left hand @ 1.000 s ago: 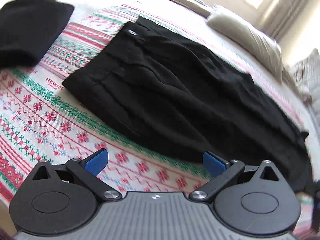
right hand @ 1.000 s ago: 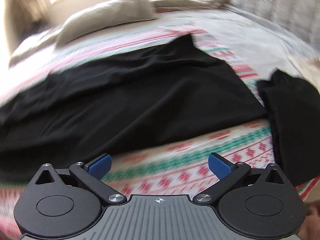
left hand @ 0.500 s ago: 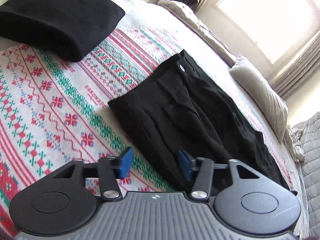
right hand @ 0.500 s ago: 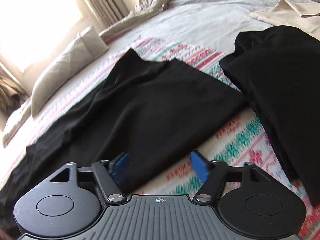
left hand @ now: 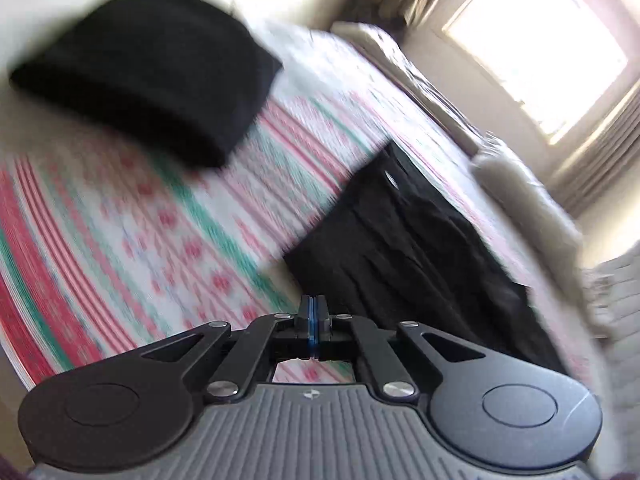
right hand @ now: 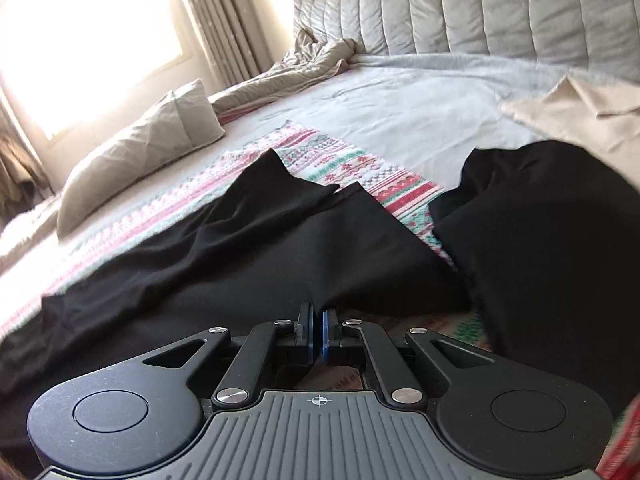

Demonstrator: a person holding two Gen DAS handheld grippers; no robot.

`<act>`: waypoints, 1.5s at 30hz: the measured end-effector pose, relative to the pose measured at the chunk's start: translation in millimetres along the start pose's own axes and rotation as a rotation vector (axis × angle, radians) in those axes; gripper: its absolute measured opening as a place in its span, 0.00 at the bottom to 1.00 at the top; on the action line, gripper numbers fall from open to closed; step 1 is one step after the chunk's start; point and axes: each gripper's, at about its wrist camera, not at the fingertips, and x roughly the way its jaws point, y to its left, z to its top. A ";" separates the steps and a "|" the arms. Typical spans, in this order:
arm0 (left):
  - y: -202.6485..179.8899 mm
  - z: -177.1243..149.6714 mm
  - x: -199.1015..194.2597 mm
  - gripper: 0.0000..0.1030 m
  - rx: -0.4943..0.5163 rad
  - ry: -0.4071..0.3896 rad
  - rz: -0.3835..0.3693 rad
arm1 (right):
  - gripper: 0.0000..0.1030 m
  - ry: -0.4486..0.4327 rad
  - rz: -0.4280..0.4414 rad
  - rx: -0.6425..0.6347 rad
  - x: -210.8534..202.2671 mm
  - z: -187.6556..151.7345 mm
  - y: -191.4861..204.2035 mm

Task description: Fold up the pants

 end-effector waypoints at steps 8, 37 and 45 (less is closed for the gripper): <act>-21.3 -24.0 15.8 0.63 -0.023 0.067 -0.098 | 0.03 0.062 -0.016 0.034 11.0 -9.6 -4.7; -26.2 -16.3 10.7 0.04 0.118 0.096 0.200 | 0.00 0.156 -0.086 -0.018 -30.6 -19.1 -5.9; -56.0 -38.7 14.4 0.31 0.398 0.057 0.332 | 0.33 0.265 -0.151 -0.014 -15.5 -30.2 -25.6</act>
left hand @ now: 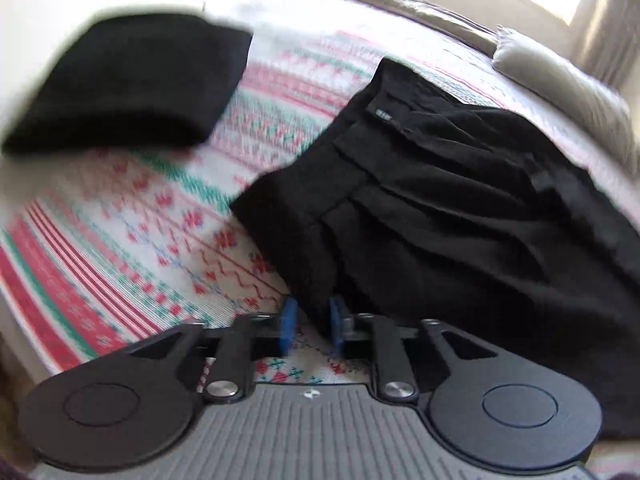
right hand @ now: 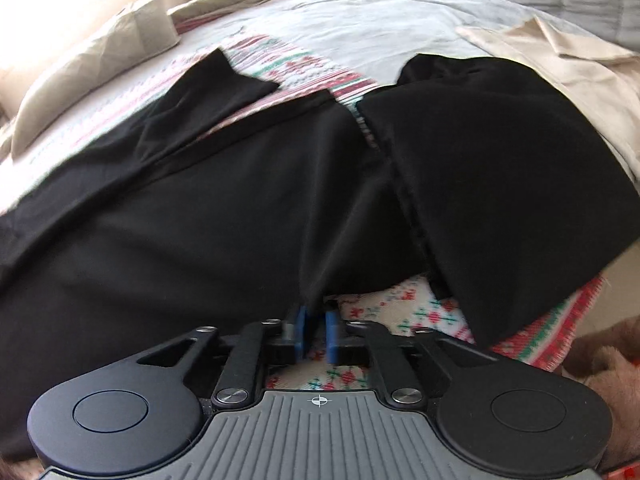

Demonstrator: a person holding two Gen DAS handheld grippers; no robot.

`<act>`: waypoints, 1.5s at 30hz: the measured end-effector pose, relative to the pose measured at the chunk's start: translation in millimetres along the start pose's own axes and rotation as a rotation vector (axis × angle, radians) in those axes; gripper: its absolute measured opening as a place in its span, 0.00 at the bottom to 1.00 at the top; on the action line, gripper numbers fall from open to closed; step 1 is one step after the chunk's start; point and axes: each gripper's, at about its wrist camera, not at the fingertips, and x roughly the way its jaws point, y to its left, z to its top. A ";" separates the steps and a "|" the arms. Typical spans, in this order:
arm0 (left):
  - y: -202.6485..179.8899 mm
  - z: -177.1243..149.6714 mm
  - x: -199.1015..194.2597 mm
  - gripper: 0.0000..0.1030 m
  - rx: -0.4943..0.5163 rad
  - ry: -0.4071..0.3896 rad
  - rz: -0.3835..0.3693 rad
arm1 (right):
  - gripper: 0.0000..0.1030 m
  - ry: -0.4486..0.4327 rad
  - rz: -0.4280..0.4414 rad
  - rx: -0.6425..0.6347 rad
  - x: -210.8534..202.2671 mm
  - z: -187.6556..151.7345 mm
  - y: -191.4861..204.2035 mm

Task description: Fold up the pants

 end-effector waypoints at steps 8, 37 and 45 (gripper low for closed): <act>-54.1 -7.9 -41.0 0.63 0.181 -0.176 -0.109 | 0.43 -0.146 0.029 0.101 -40.5 13.5 -33.6; -191.9 -67.8 -3.1 0.79 0.603 -0.101 -0.333 | 0.04 -0.215 -0.023 0.282 -0.7 8.0 -20.8; -195.5 -69.7 -1.5 0.80 0.628 -0.080 -0.336 | 0.09 -0.369 -0.161 0.069 -45.5 8.6 -0.8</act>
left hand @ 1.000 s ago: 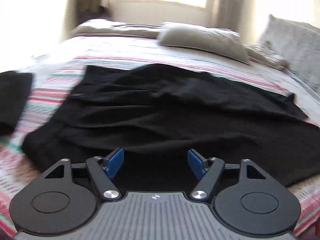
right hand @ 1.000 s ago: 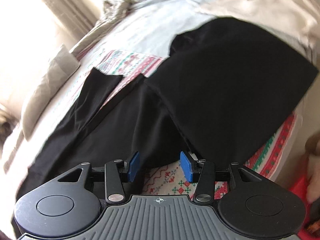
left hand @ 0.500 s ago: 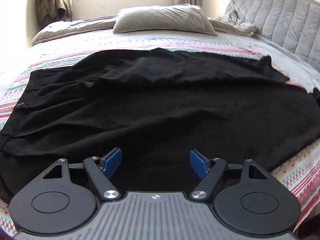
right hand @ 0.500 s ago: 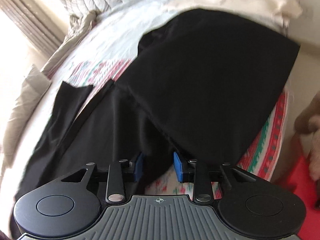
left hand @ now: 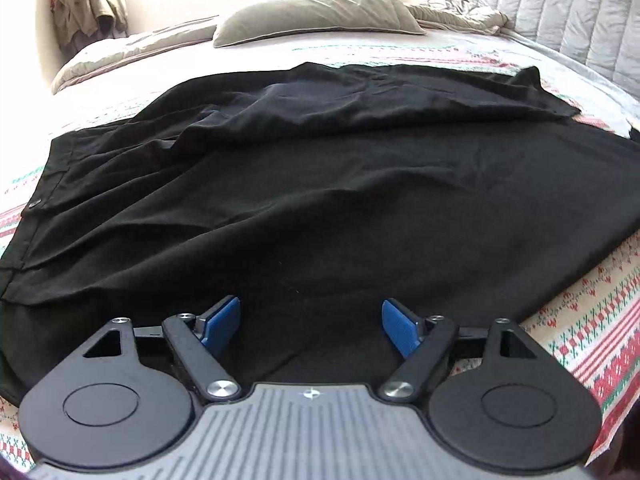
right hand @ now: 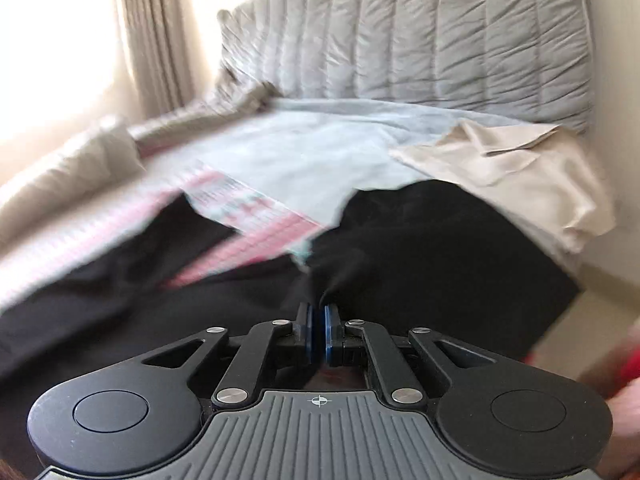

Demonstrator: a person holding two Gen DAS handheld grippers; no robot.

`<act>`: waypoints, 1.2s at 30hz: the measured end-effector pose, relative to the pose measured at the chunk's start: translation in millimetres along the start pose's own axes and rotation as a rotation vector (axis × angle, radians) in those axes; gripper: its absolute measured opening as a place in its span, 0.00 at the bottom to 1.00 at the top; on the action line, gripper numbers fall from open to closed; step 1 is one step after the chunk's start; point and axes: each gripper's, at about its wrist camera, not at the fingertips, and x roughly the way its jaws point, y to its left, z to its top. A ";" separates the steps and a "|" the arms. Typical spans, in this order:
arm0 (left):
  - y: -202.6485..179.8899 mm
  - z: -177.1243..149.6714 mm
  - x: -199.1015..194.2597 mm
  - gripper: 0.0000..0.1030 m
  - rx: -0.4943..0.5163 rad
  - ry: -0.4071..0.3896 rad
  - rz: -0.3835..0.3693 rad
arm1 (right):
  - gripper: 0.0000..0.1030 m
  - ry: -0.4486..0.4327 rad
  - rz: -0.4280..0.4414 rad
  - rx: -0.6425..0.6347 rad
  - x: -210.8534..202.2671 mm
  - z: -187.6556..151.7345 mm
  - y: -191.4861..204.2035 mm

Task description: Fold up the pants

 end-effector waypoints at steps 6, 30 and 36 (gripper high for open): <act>-0.5 0.8 -3.4 0.80 0.012 0.011 -0.010 | 0.26 -0.068 -0.187 -0.009 -3.1 7.6 -25.8; -61.9 27.5 26.2 0.96 0.167 -0.146 -0.161 | 0.37 0.134 0.205 -0.108 160.6 34.3 41.5; -57.0 25.6 37.8 1.00 0.128 -0.116 -0.193 | 0.00 0.065 0.162 -0.295 163.1 19.7 65.2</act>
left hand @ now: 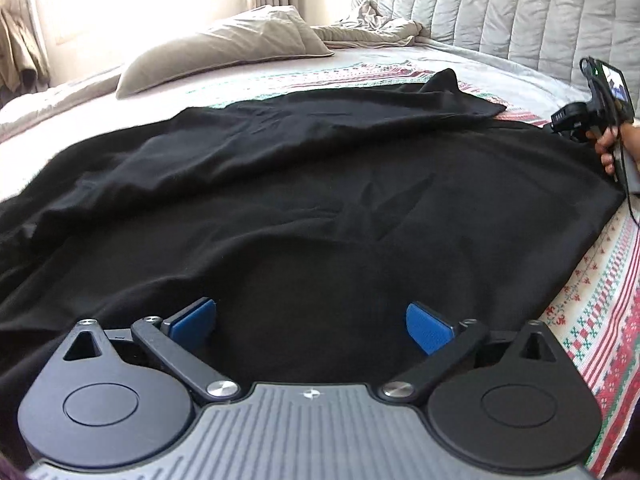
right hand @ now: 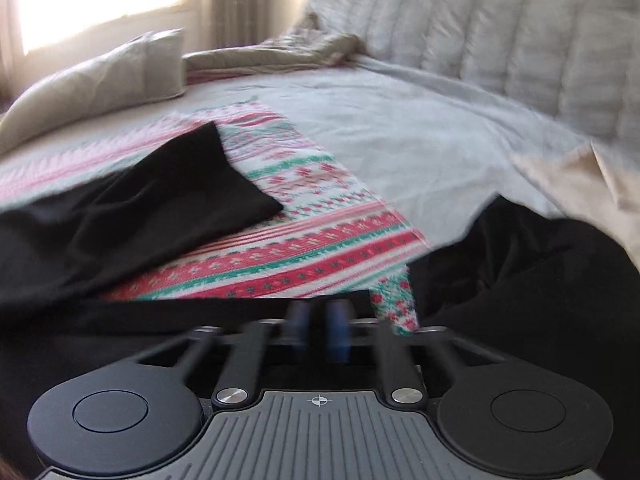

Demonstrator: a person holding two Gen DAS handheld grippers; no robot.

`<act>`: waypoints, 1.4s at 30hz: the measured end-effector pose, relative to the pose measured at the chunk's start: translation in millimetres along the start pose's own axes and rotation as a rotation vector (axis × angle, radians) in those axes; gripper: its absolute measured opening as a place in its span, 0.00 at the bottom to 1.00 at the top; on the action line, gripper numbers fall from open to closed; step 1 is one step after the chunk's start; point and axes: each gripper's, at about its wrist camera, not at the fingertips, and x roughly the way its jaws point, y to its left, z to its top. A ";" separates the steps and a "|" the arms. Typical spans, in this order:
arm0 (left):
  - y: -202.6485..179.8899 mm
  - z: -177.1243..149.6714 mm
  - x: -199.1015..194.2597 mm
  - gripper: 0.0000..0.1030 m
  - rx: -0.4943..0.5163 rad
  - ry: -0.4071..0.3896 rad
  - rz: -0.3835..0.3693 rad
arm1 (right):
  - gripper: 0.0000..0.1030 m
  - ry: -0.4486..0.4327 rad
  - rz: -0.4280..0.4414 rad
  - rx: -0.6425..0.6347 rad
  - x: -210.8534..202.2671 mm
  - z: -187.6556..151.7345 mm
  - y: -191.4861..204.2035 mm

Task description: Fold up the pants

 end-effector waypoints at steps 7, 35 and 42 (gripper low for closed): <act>-1.0 19.6 -3.8 1.00 -0.034 0.007 0.016 | 0.11 -0.030 -0.143 0.143 -3.9 20.4 -13.3; -102.5 315.1 327.7 0.88 0.146 -0.026 -0.127 | 0.10 -0.046 0.142 0.256 83.9 62.0 21.6; -124.7 335.0 360.3 0.82 0.100 -0.008 -0.247 | 0.10 -0.022 -0.011 0.337 63.9 50.3 8.1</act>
